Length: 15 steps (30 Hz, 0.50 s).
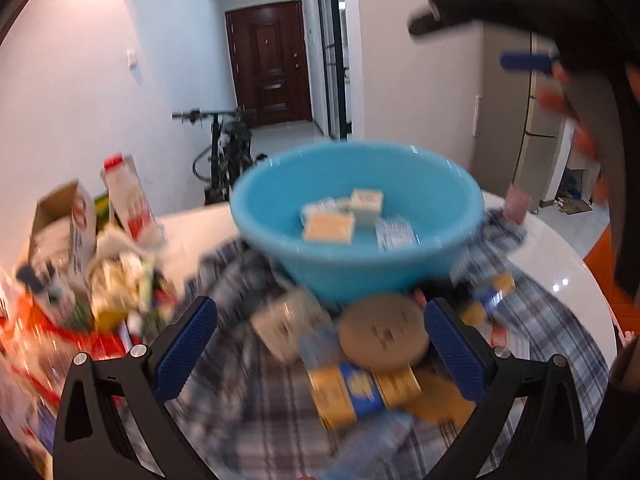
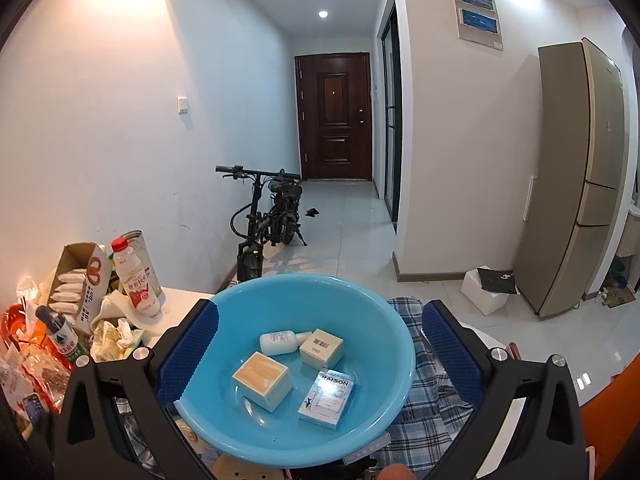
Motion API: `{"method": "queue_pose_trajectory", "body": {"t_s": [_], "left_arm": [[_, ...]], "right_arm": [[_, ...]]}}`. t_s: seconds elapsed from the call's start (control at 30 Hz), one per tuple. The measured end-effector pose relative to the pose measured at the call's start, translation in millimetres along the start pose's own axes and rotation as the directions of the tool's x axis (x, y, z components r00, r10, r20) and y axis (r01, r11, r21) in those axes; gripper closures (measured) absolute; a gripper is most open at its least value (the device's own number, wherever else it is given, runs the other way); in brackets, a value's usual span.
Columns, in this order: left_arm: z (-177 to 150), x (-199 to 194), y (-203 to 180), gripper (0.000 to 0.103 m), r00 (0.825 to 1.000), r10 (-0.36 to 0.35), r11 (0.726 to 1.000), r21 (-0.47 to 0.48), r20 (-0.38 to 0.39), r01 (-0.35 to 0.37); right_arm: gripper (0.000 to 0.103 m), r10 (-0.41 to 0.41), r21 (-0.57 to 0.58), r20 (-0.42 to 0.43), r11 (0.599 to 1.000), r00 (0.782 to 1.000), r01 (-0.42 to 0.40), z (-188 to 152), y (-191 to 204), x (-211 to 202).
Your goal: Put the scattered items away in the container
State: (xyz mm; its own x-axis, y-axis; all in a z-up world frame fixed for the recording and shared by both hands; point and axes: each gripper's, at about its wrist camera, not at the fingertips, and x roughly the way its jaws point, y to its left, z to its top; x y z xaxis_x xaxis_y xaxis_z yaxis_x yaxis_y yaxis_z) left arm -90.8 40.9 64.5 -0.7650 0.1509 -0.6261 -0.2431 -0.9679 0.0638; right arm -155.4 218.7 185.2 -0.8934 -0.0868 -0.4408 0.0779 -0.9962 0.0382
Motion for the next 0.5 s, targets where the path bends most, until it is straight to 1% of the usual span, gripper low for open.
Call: {"method": "queue_pose_trajectory", "body": {"t_s": [0.1,0.23,0.27,0.4,0.5], "left_arm": [[-25,10,-12,0.000,0.999,-0.011,1.000,-0.007,-0.053,0.011],[-46,37,-21,0.000,0.989,-0.053,0.998,-0.033,-0.140,0.049],[-49,44,-23,0.000,0.986,-0.046,0.998,-0.040,-0.158,0.040],[-62,62,-26,0.000,0.981,-0.020,0.999,-0.043,-0.192,0.012],[-66,73,-26,0.000,0.976,-0.026,0.999,-0.052,-0.217,0.016]], "right_arm": [[0.000,0.006,0.008,0.004,1.000,1.000,-0.006,2,-3,-3],[0.000,0.015,0.017,0.008,1.000,1.000,-0.016,3,-6,-5],[0.000,0.018,0.018,0.009,1.000,1.000,-0.018,3,-6,-6],[0.000,0.024,0.018,0.015,1.000,1.000,-0.024,4,-9,-10],[0.000,0.027,0.024,0.018,0.999,0.999,-0.027,5,-12,-11]]}}
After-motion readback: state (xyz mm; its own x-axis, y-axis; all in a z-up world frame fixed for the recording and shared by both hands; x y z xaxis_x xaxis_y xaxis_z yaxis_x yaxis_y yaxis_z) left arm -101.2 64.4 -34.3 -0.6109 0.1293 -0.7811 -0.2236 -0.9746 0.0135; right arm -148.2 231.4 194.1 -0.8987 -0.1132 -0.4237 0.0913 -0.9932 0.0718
